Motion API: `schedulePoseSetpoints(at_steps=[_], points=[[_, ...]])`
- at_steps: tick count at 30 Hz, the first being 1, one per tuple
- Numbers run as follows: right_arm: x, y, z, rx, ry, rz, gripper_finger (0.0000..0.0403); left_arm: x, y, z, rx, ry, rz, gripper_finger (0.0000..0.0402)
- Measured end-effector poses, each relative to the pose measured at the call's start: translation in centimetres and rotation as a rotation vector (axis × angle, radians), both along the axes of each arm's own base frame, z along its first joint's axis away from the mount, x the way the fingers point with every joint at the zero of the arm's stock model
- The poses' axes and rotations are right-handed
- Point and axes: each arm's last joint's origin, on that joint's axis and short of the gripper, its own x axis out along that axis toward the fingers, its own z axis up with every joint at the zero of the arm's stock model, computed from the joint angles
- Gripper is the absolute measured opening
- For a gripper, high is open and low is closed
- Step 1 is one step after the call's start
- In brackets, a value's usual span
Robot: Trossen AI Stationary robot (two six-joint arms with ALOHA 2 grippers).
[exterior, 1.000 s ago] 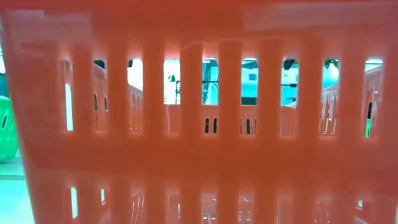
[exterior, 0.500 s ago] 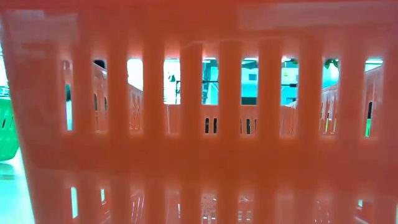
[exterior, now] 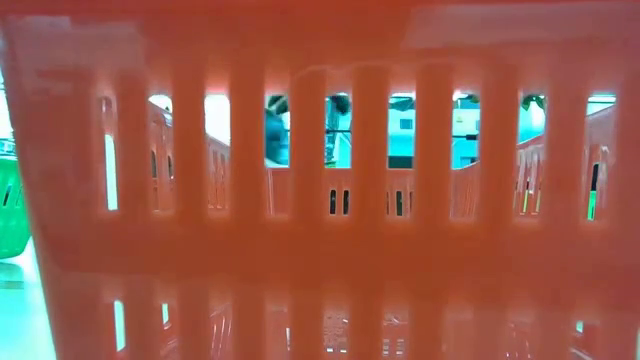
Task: Stack baskets by color
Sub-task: Stack the top green basket on the right green basket
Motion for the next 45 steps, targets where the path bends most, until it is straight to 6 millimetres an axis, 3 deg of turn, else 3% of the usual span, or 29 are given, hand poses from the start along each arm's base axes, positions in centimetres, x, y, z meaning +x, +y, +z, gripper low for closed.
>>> schedulePoseSetpoints(at_steps=[7,12,16,24,30,34,41,45], points=[[5.7,-0.8,-0.8,-0.236,0.046,0.186,0.0107,-1.8,-1.4,0.9,-0.050,-0.073,0.058,0.0193],[9.0,-1.1,-1.7,-0.352,0.045,0.261,0.0162,-3.1,-2.1,0.7,-0.057,-0.029,0.148,0.0193],[10.7,-1.6,-4.1,-0.431,0.071,0.304,0.0210,-3.9,-2.5,0.5,-0.043,0.006,0.198,0.0193],[11.3,-2.6,-9.1,-0.397,0.191,0.322,0.0216,-4.5,-2.8,0.3,-0.064,0.020,0.238,0.0193],[11.4,-2.5,-10.4,-0.417,0.251,0.360,0.0204,-4.5,-2.7,0.3,-0.029,0.039,0.245,0.0193],[11.4,-2.7,-12.6,-0.407,0.314,0.382,0.0203,-4.5,-2.7,0.3,-0.012,0.047,0.259,0.0193],[10.9,-3.4,-13.7,-0.377,0.378,0.373,0.0190,-4.5,-2.7,0.3,-0.009,0.049,0.257,0.0193],[10.9,-3.4,-13.6,-0.382,0.380,0.380,0.0137,-4.5,-2.7,0.3,0.002,0.054,0.249,0.0193]])
